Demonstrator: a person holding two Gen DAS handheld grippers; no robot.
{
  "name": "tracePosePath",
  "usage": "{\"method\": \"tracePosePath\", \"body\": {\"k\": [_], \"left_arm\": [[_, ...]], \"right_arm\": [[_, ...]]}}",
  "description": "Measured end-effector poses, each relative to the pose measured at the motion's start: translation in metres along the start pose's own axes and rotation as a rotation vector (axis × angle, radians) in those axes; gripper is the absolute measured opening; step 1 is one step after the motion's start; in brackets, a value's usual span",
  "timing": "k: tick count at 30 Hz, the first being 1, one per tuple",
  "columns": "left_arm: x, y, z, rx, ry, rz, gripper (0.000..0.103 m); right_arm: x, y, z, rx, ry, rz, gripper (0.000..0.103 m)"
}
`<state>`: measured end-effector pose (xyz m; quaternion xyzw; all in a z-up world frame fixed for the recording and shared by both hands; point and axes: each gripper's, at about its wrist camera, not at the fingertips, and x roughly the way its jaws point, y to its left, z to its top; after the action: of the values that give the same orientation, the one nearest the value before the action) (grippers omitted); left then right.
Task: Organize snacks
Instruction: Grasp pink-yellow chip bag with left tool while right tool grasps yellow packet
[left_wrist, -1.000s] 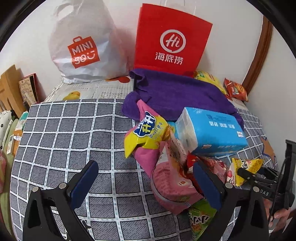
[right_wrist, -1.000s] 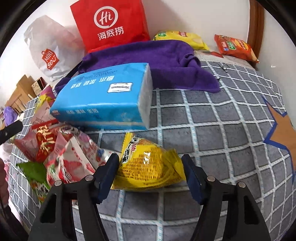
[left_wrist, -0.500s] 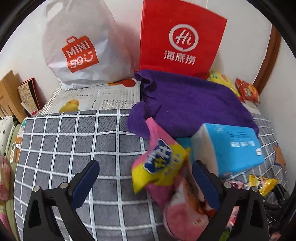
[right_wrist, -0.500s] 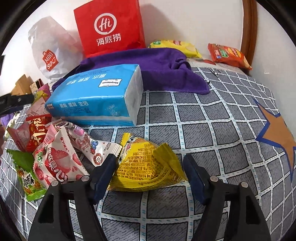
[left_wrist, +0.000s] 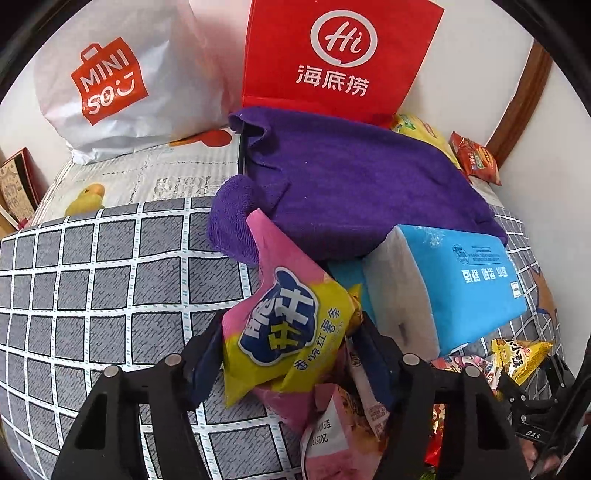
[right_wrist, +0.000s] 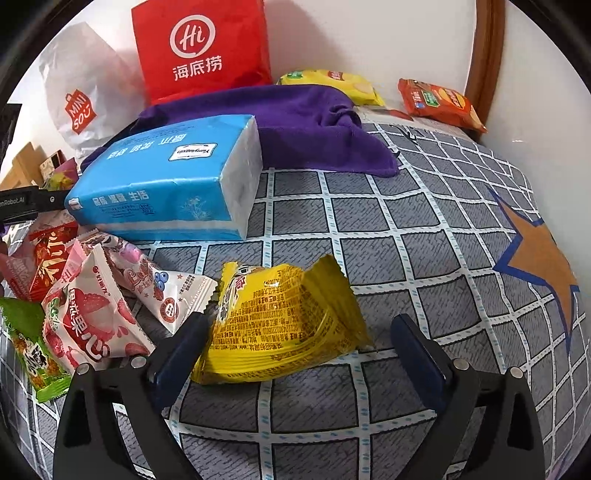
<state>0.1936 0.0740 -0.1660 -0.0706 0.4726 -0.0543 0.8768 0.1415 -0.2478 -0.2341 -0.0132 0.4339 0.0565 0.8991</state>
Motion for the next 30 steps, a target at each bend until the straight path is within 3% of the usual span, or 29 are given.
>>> {"method": "tracePosePath", "body": {"k": [8, 12, 22, 30], "left_arm": [[-0.031, 0.023, -0.004, -0.077, -0.06, -0.034, 0.06], [-0.046, 0.031, -0.005, -0.093, -0.08, -0.032, 0.06], [-0.081, 0.026, -0.016, -0.073, -0.13, -0.077, 0.059], [-0.091, 0.026, -0.025, -0.087, -0.13, -0.095, 0.059]], "right_arm": [[-0.004, -0.009, 0.001, 0.04, -0.018, 0.08, 0.098], [-0.004, -0.007, 0.004, 0.032, 0.018, 0.051, 0.097], [-0.011, -0.001, 0.002, 0.068, 0.028, 0.035, 0.076], [-0.024, -0.001, -0.001, 0.078, 0.0, 0.033, 0.074]]}}
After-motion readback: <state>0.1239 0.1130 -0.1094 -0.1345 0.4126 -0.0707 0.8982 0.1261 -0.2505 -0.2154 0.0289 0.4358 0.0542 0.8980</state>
